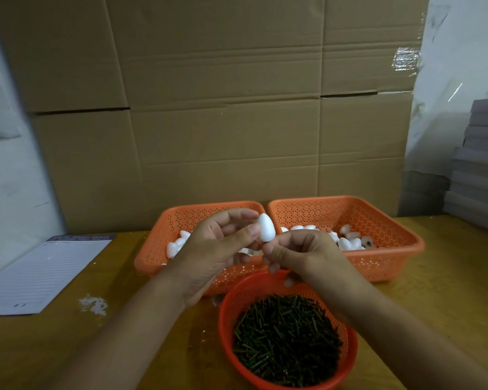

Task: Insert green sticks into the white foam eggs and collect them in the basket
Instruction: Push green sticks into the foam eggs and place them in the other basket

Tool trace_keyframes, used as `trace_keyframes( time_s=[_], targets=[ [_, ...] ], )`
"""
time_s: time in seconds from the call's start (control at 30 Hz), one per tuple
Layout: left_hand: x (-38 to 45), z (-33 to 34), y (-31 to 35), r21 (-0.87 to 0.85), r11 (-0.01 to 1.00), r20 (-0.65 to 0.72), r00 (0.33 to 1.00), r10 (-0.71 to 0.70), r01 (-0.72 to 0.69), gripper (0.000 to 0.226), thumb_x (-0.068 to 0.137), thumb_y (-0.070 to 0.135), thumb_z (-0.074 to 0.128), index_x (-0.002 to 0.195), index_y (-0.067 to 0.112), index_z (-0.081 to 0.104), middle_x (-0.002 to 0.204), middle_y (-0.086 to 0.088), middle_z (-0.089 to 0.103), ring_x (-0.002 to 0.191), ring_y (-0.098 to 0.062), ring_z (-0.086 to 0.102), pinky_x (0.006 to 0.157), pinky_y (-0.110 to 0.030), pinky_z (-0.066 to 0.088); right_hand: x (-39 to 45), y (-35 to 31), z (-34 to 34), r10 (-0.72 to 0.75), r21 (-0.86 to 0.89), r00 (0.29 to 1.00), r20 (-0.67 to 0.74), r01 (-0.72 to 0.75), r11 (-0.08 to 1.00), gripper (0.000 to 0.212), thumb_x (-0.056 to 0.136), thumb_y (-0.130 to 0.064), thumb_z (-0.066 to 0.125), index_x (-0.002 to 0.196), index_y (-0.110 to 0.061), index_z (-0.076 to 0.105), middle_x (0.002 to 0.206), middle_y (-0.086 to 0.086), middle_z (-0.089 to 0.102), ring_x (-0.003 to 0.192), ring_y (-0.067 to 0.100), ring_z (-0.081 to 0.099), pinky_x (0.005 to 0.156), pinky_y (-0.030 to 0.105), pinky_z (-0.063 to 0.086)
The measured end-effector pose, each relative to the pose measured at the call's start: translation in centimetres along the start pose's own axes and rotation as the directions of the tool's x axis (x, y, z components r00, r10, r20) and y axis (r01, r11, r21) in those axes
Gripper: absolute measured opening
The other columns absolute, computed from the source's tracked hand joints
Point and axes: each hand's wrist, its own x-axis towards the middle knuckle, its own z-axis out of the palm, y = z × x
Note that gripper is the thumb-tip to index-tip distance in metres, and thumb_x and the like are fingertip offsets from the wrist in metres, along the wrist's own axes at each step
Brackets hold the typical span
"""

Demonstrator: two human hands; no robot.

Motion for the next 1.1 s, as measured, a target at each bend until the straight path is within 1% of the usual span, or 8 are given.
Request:
trace_keyframes(
  time_s=[0.13,0.27,0.43,0.63,0.8,0.93,1.03,1.1],
  targets=[
    [0.06,0.03,0.06,0.003,1.0,-0.03,0.999,0.026,-0.026,0.032,0.079,0.027,0.081,0.108,0.019,0.071,0.104,-0.004,0.076,0.084,-0.012,0.07,0.066,-0.024,0.055,-0.11,0.36,0.62,-0.008,0.076,0.997,-0.077,0.014,0.997,0.012,0.087,-0.015,0.073,0.075,-0.014,0.074,0.066,0.004,0.067,0.062,0.008,0.061,0.05,0.019,0.046],
    [-0.03,0.07,0.05,0.085,0.996,-0.011,0.999,0.043,-0.041,0.025,0.077,0.027,0.08,0.101,0.029,0.075,0.108,-0.005,0.075,0.089,-0.016,0.072,0.072,-0.027,0.056,-0.16,0.35,0.76,-0.015,0.067,0.997,-0.079,0.021,0.998,0.014,0.086,-0.017,0.074,0.073,-0.015,0.074,0.064,0.0,0.067,0.059,0.005,0.06,0.05,0.018,0.045],
    [-0.12,0.16,0.07,0.13,0.99,0.02,0.998,0.052,-0.054,0.025,0.08,0.026,0.078,0.105,0.024,0.074,0.097,-0.007,0.077,0.087,-0.017,0.073,0.074,-0.027,0.057,-0.31,0.03,0.66,-0.056,0.003,0.998,-0.042,0.056,0.998,0.019,0.088,-0.021,0.073,0.069,-0.016,0.075,0.065,0.006,0.067,0.061,0.014,0.059,0.052,0.02,0.046],
    [-0.11,-0.13,0.17,0.008,1.0,0.105,0.994,0.008,-0.009,0.031,0.079,0.029,0.077,0.109,0.022,0.076,0.093,-0.008,0.074,0.076,-0.01,0.067,0.071,-0.024,0.055,-0.46,-0.41,0.4,-0.083,0.003,0.996,0.029,0.082,0.997,0.028,0.095,-0.011,0.063,0.071,-0.02,0.075,0.071,0.001,0.071,0.065,0.008,0.064,0.052,0.02,0.047],
    [-0.06,-0.32,0.07,-0.043,0.999,0.158,0.987,0.0,0.007,0.032,0.081,0.027,0.076,0.112,0.021,0.076,0.091,-0.009,0.072,0.076,-0.013,0.067,0.071,-0.024,0.054,-0.53,-0.36,0.45,-0.064,0.025,0.994,0.093,0.062,0.998,0.03,0.099,-0.01,0.055,0.074,-0.016,0.071,0.07,-0.003,0.069,0.065,0.006,0.062,0.051,0.019,0.047],
    [-0.03,-0.35,-0.11,-0.099,0.994,0.19,0.982,-0.019,0.038,0.035,0.084,0.023,0.073,0.117,0.015,0.072,0.092,-0.012,0.07,0.076,-0.02,0.066,0.074,-0.031,0.057,-0.51,-0.18,0.39,-0.014,0.125,0.984,0.178,-0.009,0.992,0.026,0.099,-0.016,0.054,0.079,-0.015,0.07,0.072,-0.002,0.066,0.065,0.005,0.061,0.052,0.018,0.047],
    [-0.03,-0.29,-0.18,-0.138,0.989,0.208,0.978,-0.03,0.06,0.037,0.083,0.022,0.072,0.118,0.01,0.071,0.09,-0.013,0.069,0.074,-0.021,0.065,0.075,-0.034,0.058,-0.44,-0.01,0.26,0.024,0.205,0.972,0.232,-0.073,0.976,0.019,0.092,-0.024,0.058,0.086,-0.011,0.071,0.075,0.0,0.066,0.066,0.006,0.06,0.052,0.018,0.047],
    [-0.06,-0.37,-0.13,-0.126,0.99,0.214,0.976,-0.034,0.062,0.036,0.084,0.024,0.071,0.118,0.012,0.071,0.092,-0.013,0.069,0.077,-0.021,0.065,0.078,-0.035,0.057,-0.48,-0.03,0.29,0.028,0.211,0.975,0.222,-0.076,0.975,0.019,0.09,-0.027,0.061,0.081,-0.014,0.072,0.073,0.0,0.066,0.064,0.005,0.059,0.052,0.018,0.047]
  ],
)
